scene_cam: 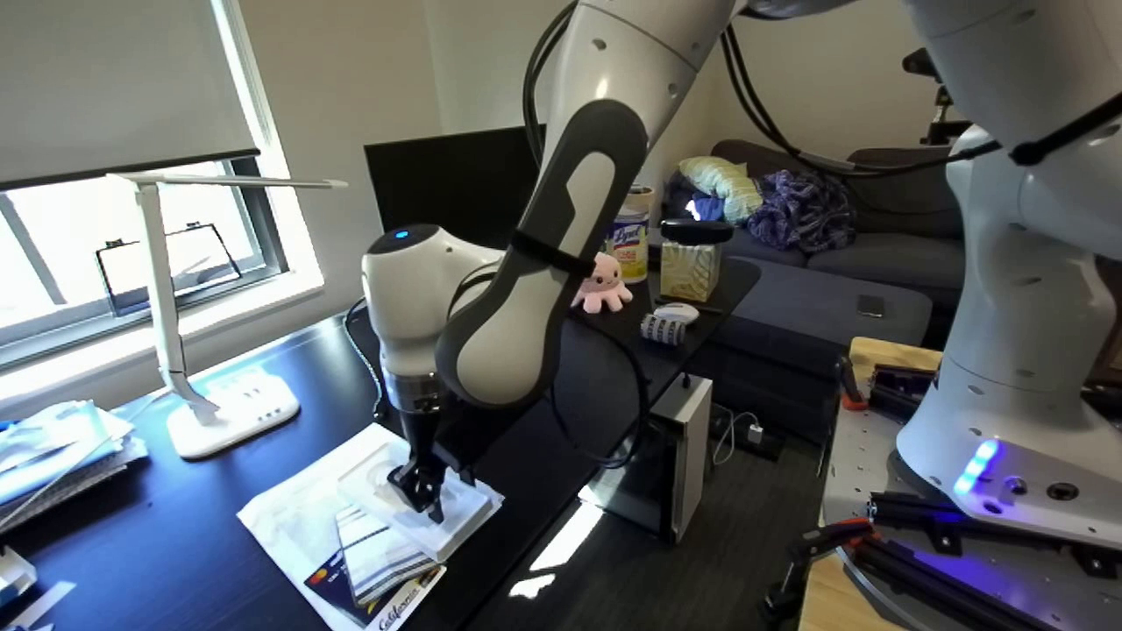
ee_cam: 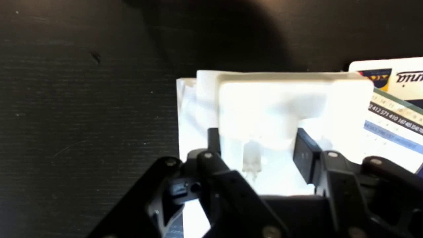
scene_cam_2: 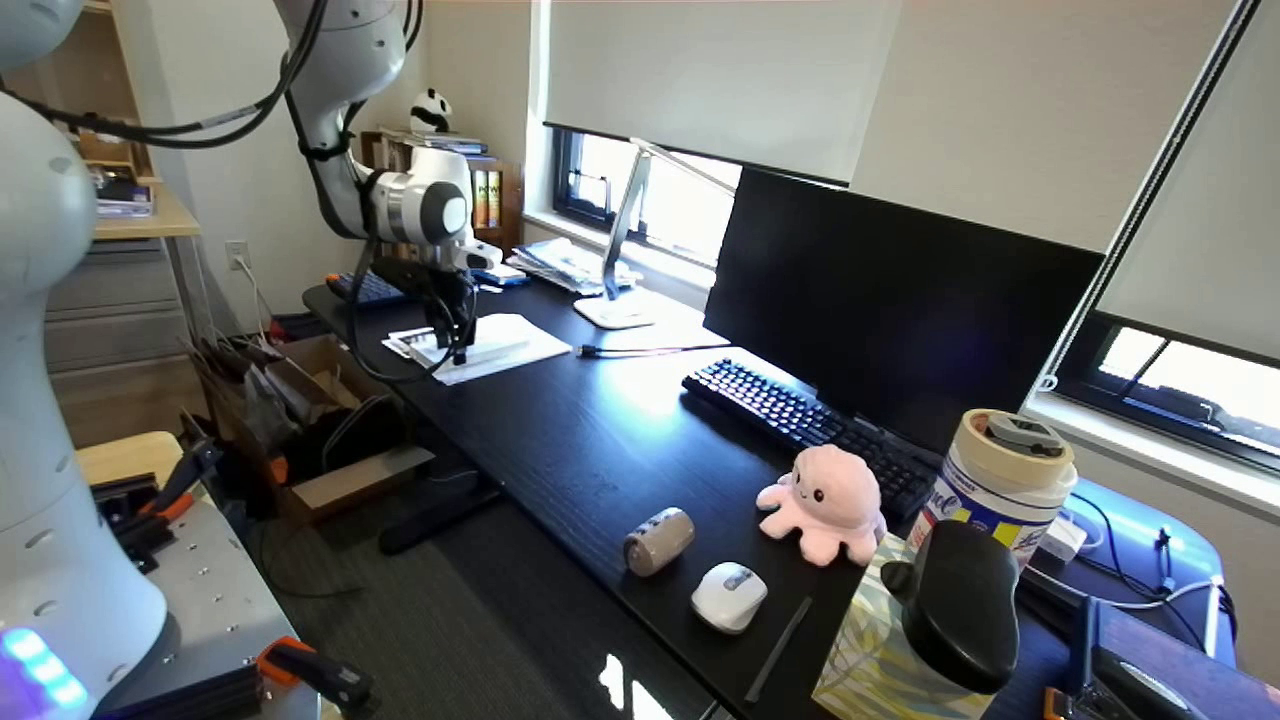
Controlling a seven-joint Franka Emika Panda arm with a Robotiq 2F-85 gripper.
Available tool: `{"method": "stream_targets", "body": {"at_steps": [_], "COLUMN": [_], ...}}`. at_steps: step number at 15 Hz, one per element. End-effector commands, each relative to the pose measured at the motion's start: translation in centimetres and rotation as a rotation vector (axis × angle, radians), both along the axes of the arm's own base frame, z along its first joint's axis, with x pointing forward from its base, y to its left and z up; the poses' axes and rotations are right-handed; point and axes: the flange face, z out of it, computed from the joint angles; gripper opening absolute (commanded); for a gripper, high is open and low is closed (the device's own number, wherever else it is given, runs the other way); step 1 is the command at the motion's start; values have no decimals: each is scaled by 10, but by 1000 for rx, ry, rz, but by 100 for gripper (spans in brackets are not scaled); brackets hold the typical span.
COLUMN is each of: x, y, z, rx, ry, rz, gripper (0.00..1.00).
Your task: Neatly arrange the papers
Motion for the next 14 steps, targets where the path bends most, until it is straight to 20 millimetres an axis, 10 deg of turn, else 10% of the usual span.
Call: {"method": "stream_targets", "body": {"at_steps": [1, 3, 4, 5, 8, 14], "x": [7, 9, 10, 11, 10, -6], "y": [0, 1, 1, 2, 4, 13], "z": [-3, -5, -6, -7, -3, 35], "rx": [4, 0, -3, 1, -4, -54], "ry": [5, 9, 12, 10, -3, -34], "rz": [-26, -25, -28, -22, -24, 15], "gripper": [31, 31, 67, 81, 99, 100]}}
